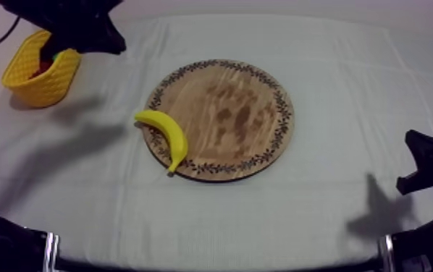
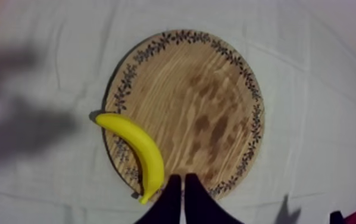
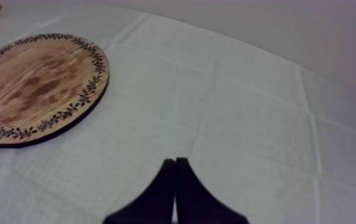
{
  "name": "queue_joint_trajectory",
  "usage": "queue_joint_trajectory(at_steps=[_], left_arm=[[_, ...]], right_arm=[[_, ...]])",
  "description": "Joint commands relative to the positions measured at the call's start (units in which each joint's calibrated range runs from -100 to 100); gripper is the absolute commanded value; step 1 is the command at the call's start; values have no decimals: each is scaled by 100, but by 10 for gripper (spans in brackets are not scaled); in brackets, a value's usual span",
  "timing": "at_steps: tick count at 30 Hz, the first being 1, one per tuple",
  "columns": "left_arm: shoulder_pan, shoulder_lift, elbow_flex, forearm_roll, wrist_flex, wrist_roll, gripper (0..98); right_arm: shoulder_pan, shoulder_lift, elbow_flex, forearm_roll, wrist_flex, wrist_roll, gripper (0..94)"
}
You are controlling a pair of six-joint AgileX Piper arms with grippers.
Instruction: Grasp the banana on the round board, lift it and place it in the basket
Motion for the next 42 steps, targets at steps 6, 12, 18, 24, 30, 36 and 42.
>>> queue_joint_trajectory(at_steps=[6, 12, 18, 24, 30, 36, 42], left_arm=[[-9, 344, -27, 216, -110, 125, 155], [174, 490, -65, 78, -121, 498, 523], [355, 719, -205, -116, 55, 896, 708], [289, 1101, -204, 169, 111, 906, 835], [213, 1623, -54, 417, 119, 787, 878], [191, 2209, -53, 503, 53, 657, 858], [188, 2812, -147, 617, -41, 516, 846]], right_arm=[[1, 3, -3, 0, 0, 0, 2], [1, 3, -3, 0, 0, 0, 2], [1, 3, -3, 0, 0, 0, 2], [1, 3, -3, 0, 0, 0, 2], [1, 3, -3, 0, 0, 0, 2], [1, 3, -3, 0, 0, 0, 2], [1, 3, -3, 0, 0, 0, 2]])
